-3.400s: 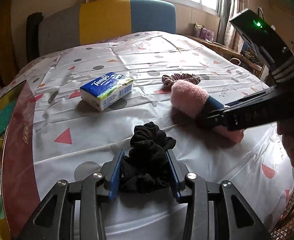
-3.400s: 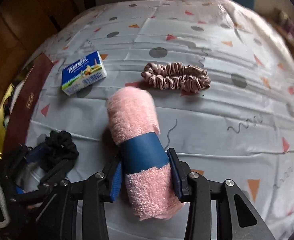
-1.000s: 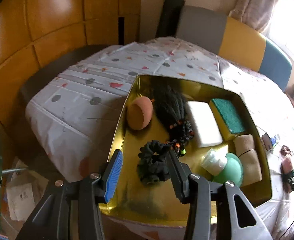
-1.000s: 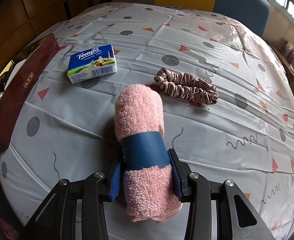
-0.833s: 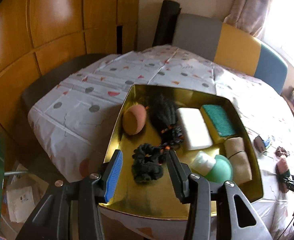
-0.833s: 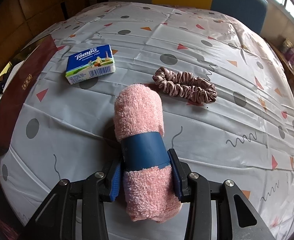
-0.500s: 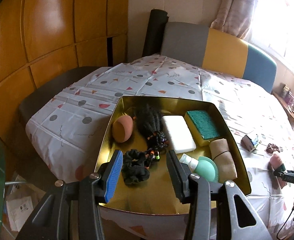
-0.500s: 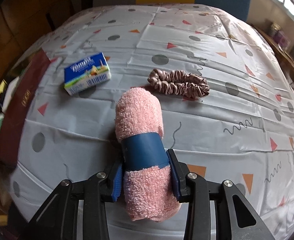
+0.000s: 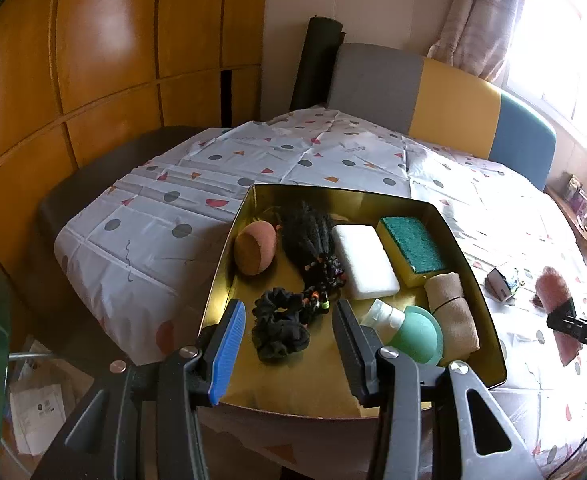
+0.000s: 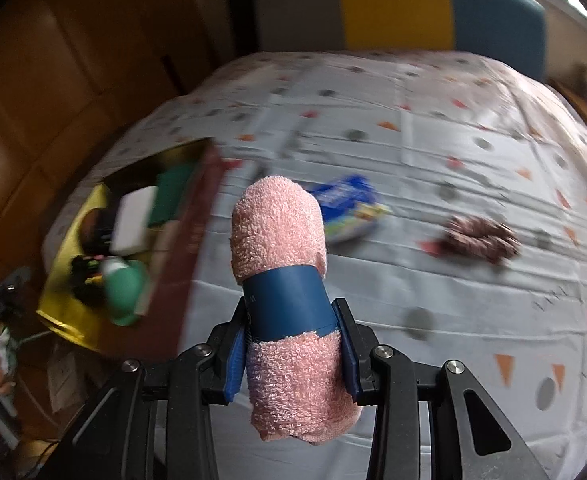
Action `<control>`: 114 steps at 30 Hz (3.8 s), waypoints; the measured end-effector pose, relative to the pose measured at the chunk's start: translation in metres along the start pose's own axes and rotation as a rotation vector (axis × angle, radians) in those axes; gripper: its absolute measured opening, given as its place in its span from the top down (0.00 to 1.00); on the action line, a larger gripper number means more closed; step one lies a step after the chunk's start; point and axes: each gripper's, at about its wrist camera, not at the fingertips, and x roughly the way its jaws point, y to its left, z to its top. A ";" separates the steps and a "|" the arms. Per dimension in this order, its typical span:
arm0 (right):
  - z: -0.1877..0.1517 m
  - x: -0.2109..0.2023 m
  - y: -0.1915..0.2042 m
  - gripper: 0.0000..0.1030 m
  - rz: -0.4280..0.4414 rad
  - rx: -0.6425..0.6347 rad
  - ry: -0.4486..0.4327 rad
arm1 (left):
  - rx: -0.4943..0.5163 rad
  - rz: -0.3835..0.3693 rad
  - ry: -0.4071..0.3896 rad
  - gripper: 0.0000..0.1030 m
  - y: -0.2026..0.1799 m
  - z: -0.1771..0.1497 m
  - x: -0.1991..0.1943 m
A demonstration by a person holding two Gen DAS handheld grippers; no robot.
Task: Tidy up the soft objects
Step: 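Carry the pink towel into the gold tray and open the right tool, then move both tools away from the tray toward the Tempo tissue pack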
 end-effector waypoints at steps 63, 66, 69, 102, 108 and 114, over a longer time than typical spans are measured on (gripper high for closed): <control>0.008 0.009 0.074 0.27 0.042 -0.153 -0.087 | 0.013 0.063 -0.042 0.37 0.009 0.001 -0.012; 0.009 0.002 0.038 0.27 -0.016 -0.104 -0.096 | 0.031 0.060 -0.049 0.36 0.005 0.003 -0.014; 0.010 -0.005 0.004 0.27 -0.072 -0.061 -0.108 | 0.042 0.056 -0.049 0.36 -0.001 0.005 -0.015; -0.025 -0.049 -0.207 0.20 -0.345 0.548 -0.215 | 0.332 -0.151 -0.033 0.36 -0.151 0.011 -0.014; -0.027 -0.049 -0.212 0.19 -0.331 0.579 -0.209 | 0.380 -0.198 -0.005 0.36 -0.184 0.008 -0.005; -0.028 -0.047 -0.216 0.19 -0.317 0.601 -0.199 | 0.410 -0.270 0.060 0.36 -0.219 0.006 0.010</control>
